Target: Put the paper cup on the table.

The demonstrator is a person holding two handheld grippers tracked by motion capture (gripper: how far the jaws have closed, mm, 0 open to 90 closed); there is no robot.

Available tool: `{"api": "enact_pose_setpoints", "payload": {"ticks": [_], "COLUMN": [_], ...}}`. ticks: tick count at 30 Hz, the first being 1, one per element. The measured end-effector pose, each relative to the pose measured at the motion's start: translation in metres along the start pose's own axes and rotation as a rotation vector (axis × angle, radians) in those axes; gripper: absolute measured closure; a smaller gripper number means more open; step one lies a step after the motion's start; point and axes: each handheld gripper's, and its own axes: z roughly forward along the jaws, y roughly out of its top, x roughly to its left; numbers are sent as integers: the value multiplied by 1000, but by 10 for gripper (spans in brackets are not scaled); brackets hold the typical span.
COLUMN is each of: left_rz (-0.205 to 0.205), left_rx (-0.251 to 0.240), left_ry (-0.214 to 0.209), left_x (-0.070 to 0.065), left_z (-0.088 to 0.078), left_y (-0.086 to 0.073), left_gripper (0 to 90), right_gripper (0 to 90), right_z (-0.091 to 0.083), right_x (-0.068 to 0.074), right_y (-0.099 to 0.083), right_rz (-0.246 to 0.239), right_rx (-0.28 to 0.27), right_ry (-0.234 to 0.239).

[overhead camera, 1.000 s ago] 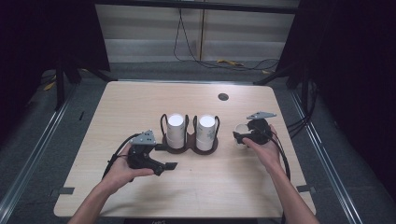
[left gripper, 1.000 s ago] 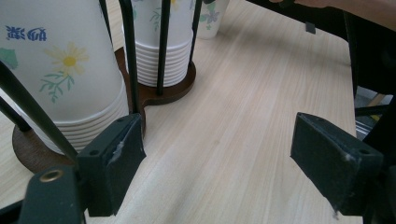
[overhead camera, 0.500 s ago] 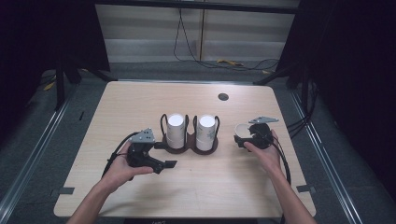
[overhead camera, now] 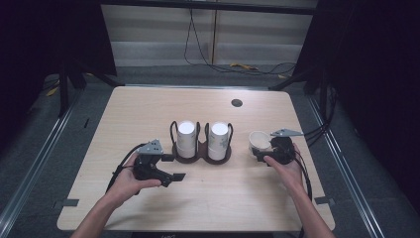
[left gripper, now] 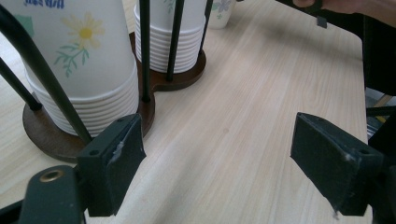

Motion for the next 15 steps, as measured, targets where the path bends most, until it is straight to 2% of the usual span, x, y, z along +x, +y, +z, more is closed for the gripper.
{"api": "enact_pose_setpoints", "payload": {"ticks": [8,15], "left_rz": [-5,-35], "left_rx": [2,9], "left_ry": [18,44], "left_x": [1,5], "left_z": [-5,-10], "left_y": [-3,-12], "left_gripper": [173,172], "right_gripper": [151,162], "right_z": [-17,-41], "right_x": [4,12], "right_y": [-5,-12], "right_rz": [5,18], "right_rx": [-23,-67], "right_ry": [2,15]}}
